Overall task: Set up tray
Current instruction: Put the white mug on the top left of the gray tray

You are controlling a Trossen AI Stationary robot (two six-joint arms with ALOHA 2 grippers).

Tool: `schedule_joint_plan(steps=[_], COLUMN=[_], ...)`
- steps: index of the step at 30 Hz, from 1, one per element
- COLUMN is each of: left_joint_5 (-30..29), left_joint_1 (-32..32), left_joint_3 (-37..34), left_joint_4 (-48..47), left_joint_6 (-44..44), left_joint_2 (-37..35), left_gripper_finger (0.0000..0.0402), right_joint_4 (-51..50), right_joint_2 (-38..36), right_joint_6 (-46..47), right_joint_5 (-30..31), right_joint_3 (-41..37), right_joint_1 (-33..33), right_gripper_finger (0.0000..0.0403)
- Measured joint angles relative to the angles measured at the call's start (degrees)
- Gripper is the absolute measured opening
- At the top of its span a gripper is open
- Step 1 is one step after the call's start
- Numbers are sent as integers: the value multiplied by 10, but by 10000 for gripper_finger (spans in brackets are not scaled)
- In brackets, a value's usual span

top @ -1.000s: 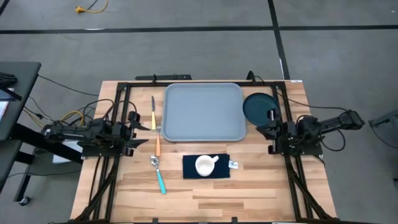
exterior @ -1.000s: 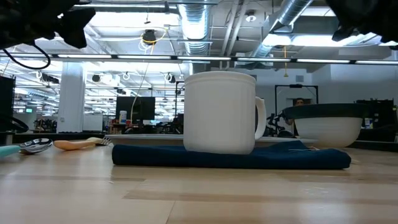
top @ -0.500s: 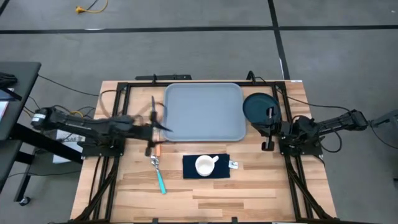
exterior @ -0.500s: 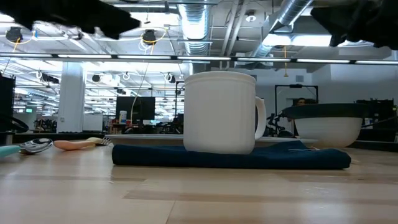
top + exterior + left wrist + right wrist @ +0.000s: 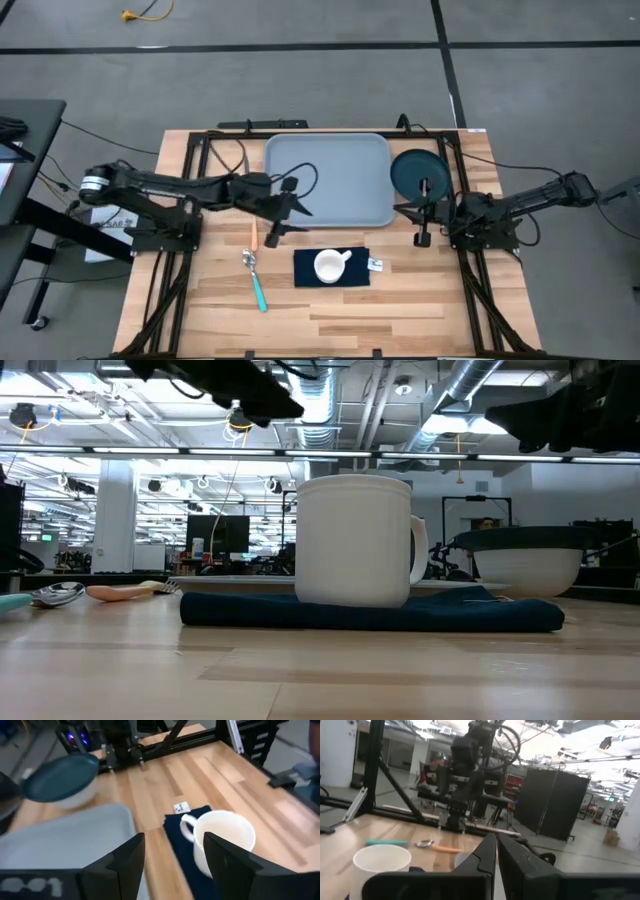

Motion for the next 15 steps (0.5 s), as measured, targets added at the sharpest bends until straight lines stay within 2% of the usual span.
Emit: schedule_joint_plan(steps=[6, 15], left_joint_5=[4, -1], left_joint_1=[-2, -7], left_joint_3=[57, 142], left_joint_4=[-24, -76], left_joint_6=[-37, -181], left_joint_2=[76, 170], left_gripper_finger=[192, 192], right_joint_4=[-6, -15], right_joint_2=[5, 5], right_joint_6=[66, 70], right_joint_5=[0, -16], right_joint_3=[0, 0], right_joint_1=[0, 0], right_gripper_finger=[11, 11])
